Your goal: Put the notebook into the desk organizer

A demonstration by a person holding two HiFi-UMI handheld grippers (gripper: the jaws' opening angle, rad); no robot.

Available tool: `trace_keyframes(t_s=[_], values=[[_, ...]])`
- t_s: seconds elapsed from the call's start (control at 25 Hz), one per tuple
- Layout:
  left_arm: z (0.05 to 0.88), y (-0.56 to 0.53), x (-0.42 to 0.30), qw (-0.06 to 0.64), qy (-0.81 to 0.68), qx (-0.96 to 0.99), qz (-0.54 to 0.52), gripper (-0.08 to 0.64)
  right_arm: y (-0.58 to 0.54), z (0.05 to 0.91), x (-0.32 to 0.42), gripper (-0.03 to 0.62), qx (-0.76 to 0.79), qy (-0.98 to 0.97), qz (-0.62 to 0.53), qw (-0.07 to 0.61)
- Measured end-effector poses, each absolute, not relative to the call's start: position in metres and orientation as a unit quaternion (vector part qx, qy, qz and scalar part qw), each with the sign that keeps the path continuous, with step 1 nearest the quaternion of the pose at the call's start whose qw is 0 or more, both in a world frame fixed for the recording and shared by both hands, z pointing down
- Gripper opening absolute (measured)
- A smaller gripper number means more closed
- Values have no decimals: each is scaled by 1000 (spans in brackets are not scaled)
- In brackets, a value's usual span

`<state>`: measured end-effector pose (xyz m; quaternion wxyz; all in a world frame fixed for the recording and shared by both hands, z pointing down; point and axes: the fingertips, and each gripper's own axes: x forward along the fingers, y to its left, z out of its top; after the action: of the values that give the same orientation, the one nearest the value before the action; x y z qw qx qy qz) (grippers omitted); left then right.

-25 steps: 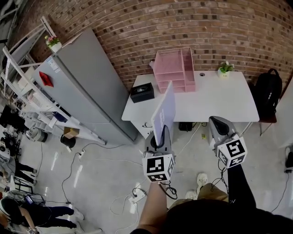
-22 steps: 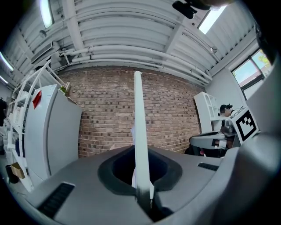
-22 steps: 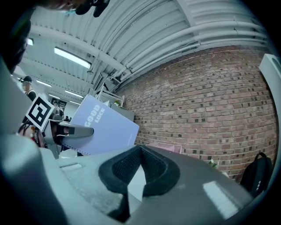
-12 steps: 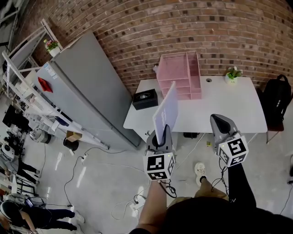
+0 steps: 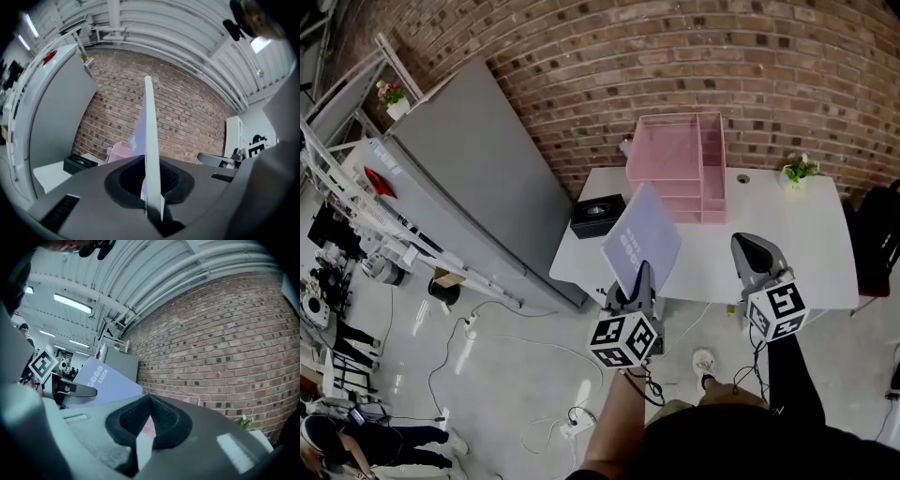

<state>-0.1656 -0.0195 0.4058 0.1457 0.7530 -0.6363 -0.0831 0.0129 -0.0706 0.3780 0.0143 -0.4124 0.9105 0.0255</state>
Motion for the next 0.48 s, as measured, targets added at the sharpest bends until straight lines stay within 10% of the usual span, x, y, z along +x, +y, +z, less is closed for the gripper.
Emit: trace_keyframes(t_s=[0.48], values=[[460,-107,-188,374,-531,693,-314,35,-171,401,-5,0,-391,920,2,-7]])
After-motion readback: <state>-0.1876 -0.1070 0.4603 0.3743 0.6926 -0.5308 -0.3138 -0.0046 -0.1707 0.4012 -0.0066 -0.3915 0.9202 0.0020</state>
